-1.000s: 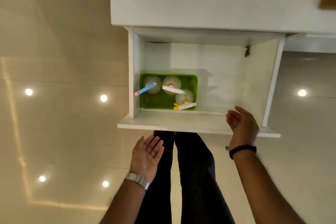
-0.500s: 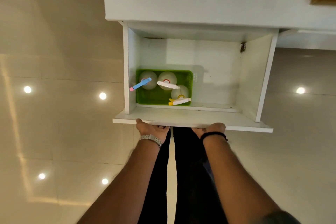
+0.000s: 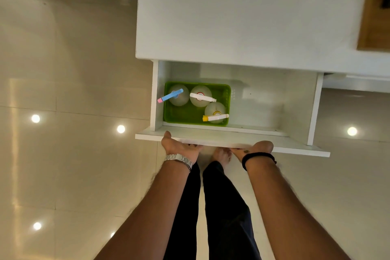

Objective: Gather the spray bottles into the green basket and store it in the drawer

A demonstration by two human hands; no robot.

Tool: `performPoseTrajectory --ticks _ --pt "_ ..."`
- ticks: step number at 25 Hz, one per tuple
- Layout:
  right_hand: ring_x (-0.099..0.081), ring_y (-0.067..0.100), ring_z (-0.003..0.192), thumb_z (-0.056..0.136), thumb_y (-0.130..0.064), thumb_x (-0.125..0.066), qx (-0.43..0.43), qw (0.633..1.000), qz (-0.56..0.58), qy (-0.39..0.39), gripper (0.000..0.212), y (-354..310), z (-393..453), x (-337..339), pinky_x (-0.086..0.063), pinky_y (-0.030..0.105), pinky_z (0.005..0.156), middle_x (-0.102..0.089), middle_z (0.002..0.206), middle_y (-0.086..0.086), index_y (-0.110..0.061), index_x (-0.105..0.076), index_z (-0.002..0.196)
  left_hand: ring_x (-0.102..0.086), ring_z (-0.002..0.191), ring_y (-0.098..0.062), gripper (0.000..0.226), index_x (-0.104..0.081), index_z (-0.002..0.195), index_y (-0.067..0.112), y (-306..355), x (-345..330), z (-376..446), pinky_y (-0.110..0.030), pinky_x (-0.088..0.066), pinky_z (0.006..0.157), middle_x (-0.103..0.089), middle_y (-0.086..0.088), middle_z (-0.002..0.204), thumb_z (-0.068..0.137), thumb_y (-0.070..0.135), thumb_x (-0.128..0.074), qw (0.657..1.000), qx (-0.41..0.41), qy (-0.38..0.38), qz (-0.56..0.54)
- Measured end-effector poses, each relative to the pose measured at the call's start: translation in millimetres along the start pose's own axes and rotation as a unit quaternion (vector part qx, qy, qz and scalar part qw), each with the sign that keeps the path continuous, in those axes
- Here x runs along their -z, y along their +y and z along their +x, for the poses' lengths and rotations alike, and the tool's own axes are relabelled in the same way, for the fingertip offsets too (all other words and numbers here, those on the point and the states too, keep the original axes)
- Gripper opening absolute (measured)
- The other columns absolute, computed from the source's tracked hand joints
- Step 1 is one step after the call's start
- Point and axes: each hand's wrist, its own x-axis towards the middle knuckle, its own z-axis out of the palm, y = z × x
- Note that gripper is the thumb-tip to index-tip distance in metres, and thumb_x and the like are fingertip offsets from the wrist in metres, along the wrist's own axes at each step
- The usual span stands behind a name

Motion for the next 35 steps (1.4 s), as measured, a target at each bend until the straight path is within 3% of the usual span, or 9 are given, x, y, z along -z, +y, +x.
performPoseTrajectory --ticks 2,6,12,20,23,28,30,32,35 --pt "-0.056 0.042 0.115 0.102 -0.033 -0.035 -0.005 0.999 -0.038 -0.034 0.038 -6.9 1.2 -11.2 -0.048 0.062 0.103 -0.052 0.137 0.014 -0.022 -0.045 0.137 -0.048 0.138 -0.042 0.069 -0.041 0.15 0.013 2.5 -19.9 -3.3 -0.061 -0.036 0.117 -0.047 -0.021 0.152 0.096 0.058 -0.043 1.0 -0.004 -0.009 0.02" --pt "-0.033 0.041 0.148 0.106 -0.034 -0.027 0.026 0.997 -0.026 -0.069 0.058 -24.6 -9.9 -48.9 -0.034 0.064 0.115 -0.026 0.165 0.013 -0.018 -0.021 0.161 -0.047 0.137 -0.042 0.067 -0.044 0.147 0.011 9.2 -56.6 -3.8 -0.06 -0.035 0.118 -0.049 -0.021 0.149 0.096 0.054 -0.046 0.999 -0.015 -0.032 0.016" --pt "-0.015 0.037 0.156 0.105 -0.04 -0.019 0.018 0.99 0.018 -0.139 0.062 -47.5 -16.8 -98.6 -0.016 0.064 0.123 -0.012 0.171 0.011 -0.019 -0.011 0.163 -0.035 0.147 -0.043 0.079 -0.025 0.158 0.009 21.6 -104.5 -3.4 -0.06 -0.027 0.122 -0.033 -0.023 0.161 0.097 0.057 -0.041 0.996 -0.033 -0.082 0.012" --pt "-0.036 0.039 0.147 0.106 -0.048 -0.026 0.056 0.979 0.026 -0.196 0.064 -68.5 -36.8 -148.2 -0.03 0.061 0.119 -0.031 0.163 0.018 -0.013 -0.026 0.16 -0.038 0.144 -0.043 0.077 -0.021 0.158 0.004 37.9 -151.7 -3.9 -0.056 -0.032 0.121 -0.032 -0.025 0.16 0.101 0.055 -0.032 0.985 -0.097 -0.135 0.046" --pt "-0.042 0.037 0.143 0.106 -0.046 -0.028 0.063 0.976 0.043 -0.204 0.062 -75.3 -46.8 -162.4 -0.032 0.057 0.119 -0.039 0.157 0.018 -0.01 -0.029 0.157 -0.047 0.137 -0.042 0.073 -0.031 0.152 0.003 44.4 -158.3 -4.3 -0.054 -0.037 0.118 -0.042 -0.026 0.151 0.102 0.056 -0.028 0.977 -0.115 -0.17 0.064" --pt "-0.064 0.031 0.112 0.103 -0.04 -0.037 0.091 0.971 0.011 -0.222 0.041 -74.9 -46.3 -166.5 -0.051 0.049 0.104 -0.062 0.131 0.014 -0.007 -0.058 0.116 -0.052 0.132 -0.039 0.072 -0.046 0.137 -0.001 52.3 -160.6 -4.7 -0.051 -0.04 0.117 -0.054 -0.024 0.136 0.101 0.058 -0.028 0.966 -0.131 -0.185 0.124" --pt "-0.062 0.029 0.111 0.103 -0.05 -0.041 0.123 0.965 -0.072 -0.222 0.05 -69.9 -42.6 -162.0 -0.05 0.043 0.105 -0.06 0.134 0.015 -0.006 -0.056 0.121 -0.055 0.125 -0.035 0.066 -0.05 0.131 0.003 52.5 -160.0 -3.2 -0.046 -0.042 0.115 -0.056 -0.02 0.129 0.102 0.058 -0.028 0.953 -0.149 -0.179 0.195" --pt "-0.062 0.027 0.114 0.1 -0.06 -0.041 0.163 0.935 -0.238 -0.209 0.065 -65.1 -46.0 -153.7 -0.049 0.04 0.108 -0.063 0.127 0.014 -0.007 -0.052 0.135 -0.056 0.126 -0.028 0.066 -0.048 0.139 0.008 50.0 -158.9 -6.9 -0.04 -0.042 0.113 -0.055 -0.014 0.136 0.103 0.059 -0.025 0.917 -0.161 -0.135 0.34" --pt "-0.059 0.022 0.093 0.099 -0.066 -0.037 0.244 0.795 -0.515 -0.209 0.058 -56.5 -69.4 -126.1 -0.051 0.039 0.098 -0.058 0.098 0.013 -0.015 -0.06 0.111 -0.054 0.133 -0.025 0.066 -0.05 0.142 0.01 44.5 -141.7 -30.8 -0.031 -0.037 0.11 -0.054 -0.013 0.147 0.106 0.057 -0.022 0.76 -0.197 -0.097 0.612"
